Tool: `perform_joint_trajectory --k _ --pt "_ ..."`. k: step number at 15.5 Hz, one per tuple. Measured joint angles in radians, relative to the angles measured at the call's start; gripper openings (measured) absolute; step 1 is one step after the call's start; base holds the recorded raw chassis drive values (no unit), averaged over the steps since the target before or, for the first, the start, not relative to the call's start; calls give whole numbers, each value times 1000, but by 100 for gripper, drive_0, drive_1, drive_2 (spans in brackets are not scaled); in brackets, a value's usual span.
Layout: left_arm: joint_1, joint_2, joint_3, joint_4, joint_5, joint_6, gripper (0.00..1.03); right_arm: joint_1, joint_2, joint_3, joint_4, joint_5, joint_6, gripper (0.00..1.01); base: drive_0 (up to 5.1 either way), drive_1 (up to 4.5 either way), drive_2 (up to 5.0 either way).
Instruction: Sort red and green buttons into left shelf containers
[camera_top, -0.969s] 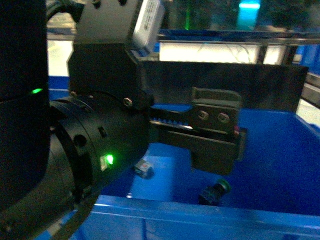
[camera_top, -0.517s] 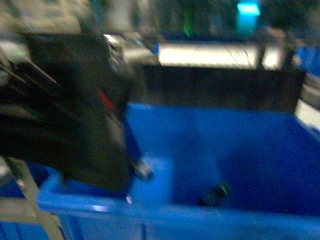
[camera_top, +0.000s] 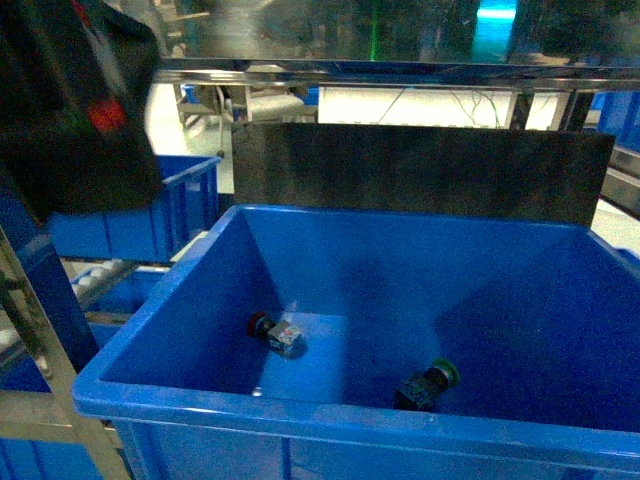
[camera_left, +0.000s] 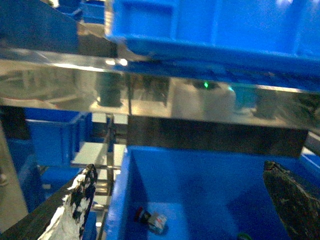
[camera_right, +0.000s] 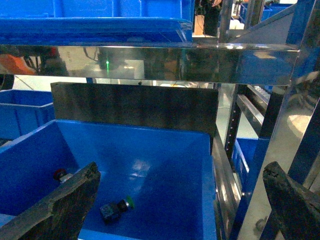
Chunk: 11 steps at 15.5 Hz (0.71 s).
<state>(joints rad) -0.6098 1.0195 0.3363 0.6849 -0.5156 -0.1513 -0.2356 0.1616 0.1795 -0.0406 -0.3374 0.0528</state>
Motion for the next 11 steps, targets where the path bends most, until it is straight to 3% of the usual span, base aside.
perform_joint_trajectory --k 2,3,4,6,8,9,10,11 --pt "66 -61 -4 -16 -105 -49 98 0 0 0 0 0 0 98 0 0 0" --pt "91 -104 -4 -59 -123 -89 98 0 0 0 0 0 0 98 0 0 0" --pt "105 -140 -10 -29 -153 -101 98 0 0 0 0 0 0 98 0 0 0" --pt "105 -178 -2 -105 -130 -113 98 0 0 0 0 0 0 98 0 0 0" --pt "103 -170 -2 -109 -124 -115 98 0 0 0 0 0 0 98 0 0 0" --pt "116 -184 6 -166 -82 -93 94 0 0 0 0 0 0 98 0 0 0" --pt "153 -222 -3 -227 10 -33 85 9 -2 -1 5 18 -2 96 0 0 0" --pt "183 -258 -24 -240 65 15 78 40 -14 -7 16 89 -16 89 0 0 0"
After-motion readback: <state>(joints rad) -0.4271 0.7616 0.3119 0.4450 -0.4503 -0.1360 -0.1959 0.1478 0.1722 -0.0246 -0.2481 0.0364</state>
